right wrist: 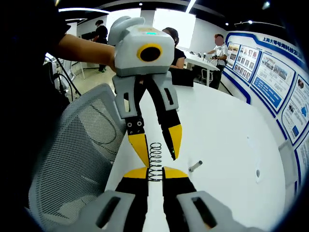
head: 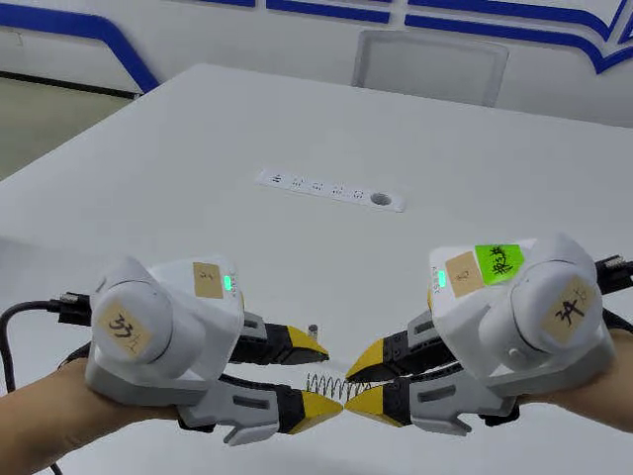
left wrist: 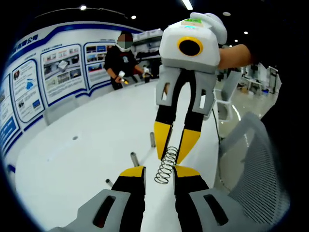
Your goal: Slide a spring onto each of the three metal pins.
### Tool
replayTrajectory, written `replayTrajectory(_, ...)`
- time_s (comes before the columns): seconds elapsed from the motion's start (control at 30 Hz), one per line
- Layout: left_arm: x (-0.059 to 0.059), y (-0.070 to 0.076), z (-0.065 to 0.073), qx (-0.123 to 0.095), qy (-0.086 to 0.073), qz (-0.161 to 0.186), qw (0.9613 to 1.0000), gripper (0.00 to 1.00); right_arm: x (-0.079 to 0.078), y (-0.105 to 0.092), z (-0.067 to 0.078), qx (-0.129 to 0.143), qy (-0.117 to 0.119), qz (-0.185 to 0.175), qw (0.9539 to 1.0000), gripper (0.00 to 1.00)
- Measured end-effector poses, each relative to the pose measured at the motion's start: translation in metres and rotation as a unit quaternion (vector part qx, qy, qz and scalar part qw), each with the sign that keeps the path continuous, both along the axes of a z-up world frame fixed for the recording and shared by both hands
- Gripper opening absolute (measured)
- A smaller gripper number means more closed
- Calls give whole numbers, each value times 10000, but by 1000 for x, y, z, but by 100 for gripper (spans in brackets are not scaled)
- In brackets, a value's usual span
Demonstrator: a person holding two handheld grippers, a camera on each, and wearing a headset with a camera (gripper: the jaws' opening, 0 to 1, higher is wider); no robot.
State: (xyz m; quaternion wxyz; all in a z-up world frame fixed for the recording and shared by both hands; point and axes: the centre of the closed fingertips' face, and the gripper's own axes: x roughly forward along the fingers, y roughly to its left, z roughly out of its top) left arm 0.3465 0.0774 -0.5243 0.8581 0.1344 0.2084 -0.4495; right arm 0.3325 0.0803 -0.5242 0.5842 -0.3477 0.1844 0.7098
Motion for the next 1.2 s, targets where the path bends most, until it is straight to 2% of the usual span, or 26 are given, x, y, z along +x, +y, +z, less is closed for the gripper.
replayTrajectory(0.17, -6, -7, 0, 37, 54, -183, 9998, 15, -1, -1, 3, 25, -19, 11, 10000, 10)
replayTrajectory(0.3, -10, -10, -1, 231, 51, -368, 9990, 12, -6, -4, 3, -20, -79, 137, 9999, 10)
replayTrajectory(0.37, -10, -10, 0, 427, -153, -510, 9977, 11, -5, -4, 4, 7, -151, 148, 9998, 10)
replayTrajectory(0.53, -9, -13, 7, 408, -353, -583, 9968, 10, -1, -5, 9, 168, -266, 136, 9994, 11)
replayTrajectory(0.67, -9, -15, 12, 403, -457, -645, 9961, 10, 2, -7, 14, 309, -179, 94, 9993, 13)
replayTrajectory(0.77, -10, -16, 13, 463, -463, -728, 9952, 10, 5, -12, 10, 232, -177, 91, 9995, 16)
replayTrajectory(0.83, -10, -17, 13, 500, -475, -753, 9948, 10, 5, -12, 11, 333, -8, 34, 9994, 16)
replayTrajectory(0.9, -10, -18, 15, 519, -517, -752, 9945, 10, 1, -14, 10, 337, 185, 41, 9993, 11)
replayTrajectory(0.97, -10, -18, 14, 565, -525, -777, 9940, 10, 4, -14, 9, 373, 204, -63, 9991, 11)
replayTrajectory(1.0, -9, -19, 14, 592, -543, -785, 9937, 10, 4, -14, 9, 419, 357, -137, 9984, 11)
replayTrajectory(1.2, -9, -21, 18, 553, -558, -783, 9938, 10, 4, -16, 17, 594, 674, -328, 9954, 10)
